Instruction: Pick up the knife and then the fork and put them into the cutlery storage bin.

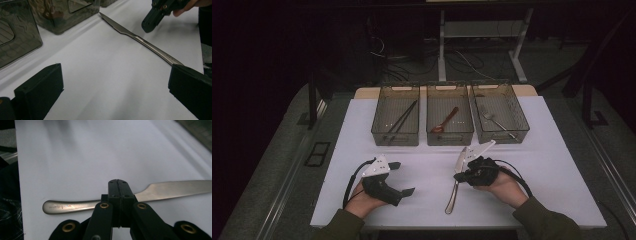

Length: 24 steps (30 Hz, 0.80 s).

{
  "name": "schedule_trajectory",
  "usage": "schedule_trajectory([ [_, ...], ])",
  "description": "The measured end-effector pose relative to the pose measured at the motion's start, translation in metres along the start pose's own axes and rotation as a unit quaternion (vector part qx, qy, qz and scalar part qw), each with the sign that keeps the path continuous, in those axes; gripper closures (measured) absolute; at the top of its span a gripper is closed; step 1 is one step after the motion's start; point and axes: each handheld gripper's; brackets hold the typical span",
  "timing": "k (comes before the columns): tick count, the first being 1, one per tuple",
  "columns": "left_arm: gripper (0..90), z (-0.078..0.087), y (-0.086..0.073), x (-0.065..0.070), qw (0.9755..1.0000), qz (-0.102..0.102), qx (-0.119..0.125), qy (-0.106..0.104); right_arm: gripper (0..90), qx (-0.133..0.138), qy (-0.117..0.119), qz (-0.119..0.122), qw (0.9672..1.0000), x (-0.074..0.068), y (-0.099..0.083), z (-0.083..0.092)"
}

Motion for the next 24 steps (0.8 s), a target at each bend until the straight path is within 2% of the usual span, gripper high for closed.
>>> schedule_trajectory([
  [5, 0.0, 0.0, 0.0, 0.0, 1.0, 0.0, 0.0, 0.0, 89.0, -0.02, -0.001, 0.031, 0.9993, -0.007, 0.005, -0.012],
  [15, 0.0, 0.0, 0.0, 0.0, 1.0, -0.001, -0.001, 0.0, 89.0, -0.045, -0.002, 0.055, 0.9975, -0.017, 0.013, -0.027],
  [20, 0.0, 0.0, 0.0, 0.0, 1.0, -0.001, 0.0, 0.0, 89.1, -0.056, -0.009, 0.049, 0.9972, -0.018, 0.011, -0.025],
  [24, 0.0, 0.0, 0.0, 0.0, 1.0, -0.002, -0.001, 0.0, 89.2, -0.058, -0.004, 0.049, 0.9971, -0.018, 0.011, -0.023],
])
Point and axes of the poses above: each handheld gripper's, and its own axes: z roughly backward along the jaws, y roughly out of its top, x roughly to its right, and after that the axes turned 13 degrees about -x, right-handed
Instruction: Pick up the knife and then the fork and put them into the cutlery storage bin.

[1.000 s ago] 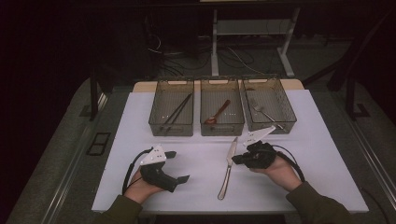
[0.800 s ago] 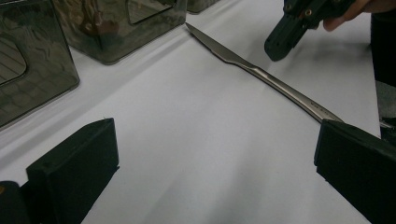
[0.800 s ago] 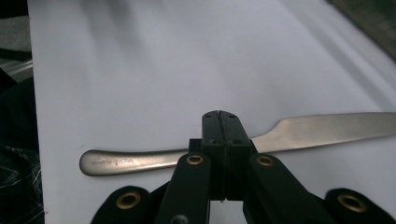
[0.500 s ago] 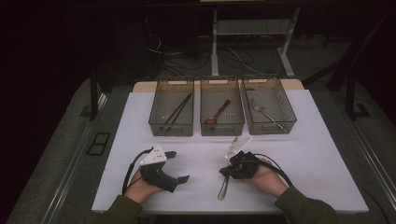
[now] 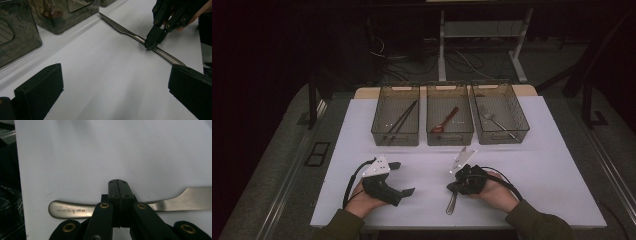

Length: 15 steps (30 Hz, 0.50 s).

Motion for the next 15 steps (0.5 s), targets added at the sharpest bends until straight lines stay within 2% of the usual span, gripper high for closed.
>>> schedule_trajectory([
  [12, 0.0, 0.0, 0.0, 0.0, 1.0, 0.001, 0.001, 0.0, 89.2, -0.018, -0.004, -0.005, 0.9998, -0.004, -0.009, 0.012],
  [15, 0.0, 0.0, 0.0, 0.0, 1.0, 0.0, 0.0, 0.0, 89.2, -0.032, -0.017, -0.007, 0.9993, -0.005, -0.013, 0.015],
])
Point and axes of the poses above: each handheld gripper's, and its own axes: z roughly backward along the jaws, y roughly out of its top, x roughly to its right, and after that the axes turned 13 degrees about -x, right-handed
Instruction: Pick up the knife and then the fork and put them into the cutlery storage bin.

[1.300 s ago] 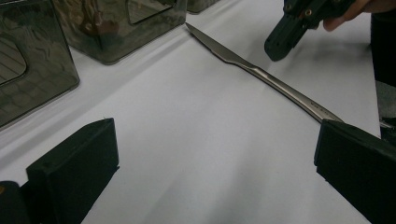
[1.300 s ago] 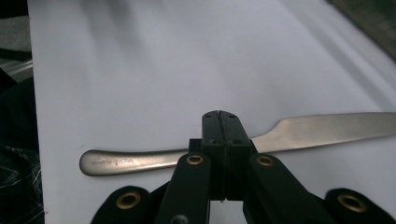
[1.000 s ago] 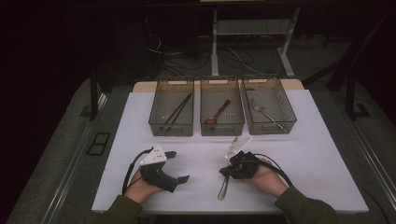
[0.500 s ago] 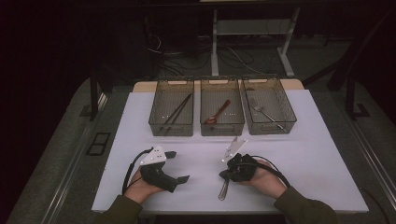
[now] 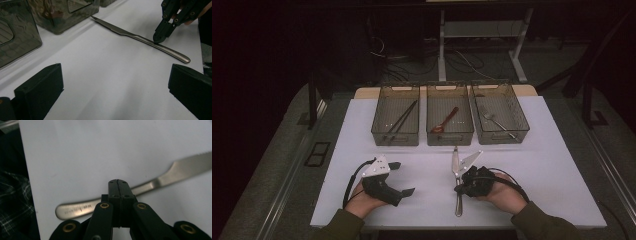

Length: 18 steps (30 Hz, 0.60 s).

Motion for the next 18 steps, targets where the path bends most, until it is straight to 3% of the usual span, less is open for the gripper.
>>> schedule_trajectory([
  [2, 0.0, 0.0, 0.0, 0.0, 1.0, 0.001, 0.0, 0.0, 89.2, -0.017, -0.012, 0.0, 0.9998, 0.0, -0.004, -0.001],
  [3, 0.0, 0.0, 0.0, 0.0, 1.0, 0.0, 0.0, 0.0, 89.2, -0.012, -0.009, -0.008, 0.9999, 0.0, -0.006, -0.001],
  [8, 0.0, 0.0, 0.0, 0.0, 1.0, 0.0, 0.0, 0.001, 89.2, 0.016, 0.015, 0.008, 0.9997, -0.009, 0.002, -0.001],
  [11, 0.0, 0.0, 0.0, 0.0, 1.0, 0.0, 0.0, 0.001, 89.2, 0.004, 0.018, 0.021, 0.9996, -0.014, 0.007, -0.008],
  [16, 0.0, 0.0, 0.0, 0.0, 1.0, 0.0, 0.001, 0.001, 89.3, -0.007, 0.017, 0.023, 0.9996, -0.017, 0.008, -0.01],
  [18, 0.0, 0.001, 0.0, 0.0, 1.0, -0.001, 0.002, 0.001, 89.3, -0.016, 0.003, 0.028, 0.9995, -0.016, 0.006, -0.009],
])
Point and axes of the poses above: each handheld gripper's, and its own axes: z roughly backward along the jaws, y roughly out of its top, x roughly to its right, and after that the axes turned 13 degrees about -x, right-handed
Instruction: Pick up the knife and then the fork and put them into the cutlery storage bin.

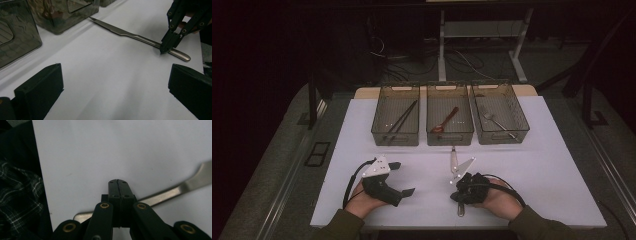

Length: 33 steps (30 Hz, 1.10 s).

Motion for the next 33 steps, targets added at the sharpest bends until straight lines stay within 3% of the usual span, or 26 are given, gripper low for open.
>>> schedule_trajectory([
  [6, 0.0, 0.0, 0.0, 0.0, 1.0, 0.001, -0.001, 0.0, 89.3, -0.013, -0.016, -0.011, 0.9997, 0.007, -0.009, 0.005],
  [16, 0.0, 0.0, 0.0, 0.0, 1.0, 0.002, 0.0, -0.001, 89.3, -0.034, -0.047, -0.05, 0.9971, 0.023, -0.025, 0.013],
  [21, 0.0, 0.0, 0.0, 0.0, 1.0, 0.002, 0.0, -0.001, 89.2, -0.033, -0.042, -0.06, 0.9967, 0.032, -0.029, 0.015],
  [24, 0.0, 0.0, 0.0, 0.0, 1.0, 0.003, 0.0, -0.001, 88.9, -0.023, -0.025, -0.046, 0.9984, 0.035, -0.029, 0.02],
  [25, 0.0, 0.0, 0.0, 0.0, 1.0, 0.002, -0.001, -0.001, 84.7, -0.024, -0.02, -0.044, 0.9985, 0.037, -0.028, 0.024],
  [28, 0.0, -0.001, 0.0, -0.001, 1.0, 0.003, -0.001, -0.001, 77.9, -0.024, -0.029, -0.036, 0.9986, 0.041, -0.021, 0.033],
  [33, 0.0, -0.001, 0.0, -0.001, 1.0, 0.001, -0.004, -0.002, 72.9, -0.069, -0.033, -0.009, 0.997, 0.047, 0.0, 0.029],
])
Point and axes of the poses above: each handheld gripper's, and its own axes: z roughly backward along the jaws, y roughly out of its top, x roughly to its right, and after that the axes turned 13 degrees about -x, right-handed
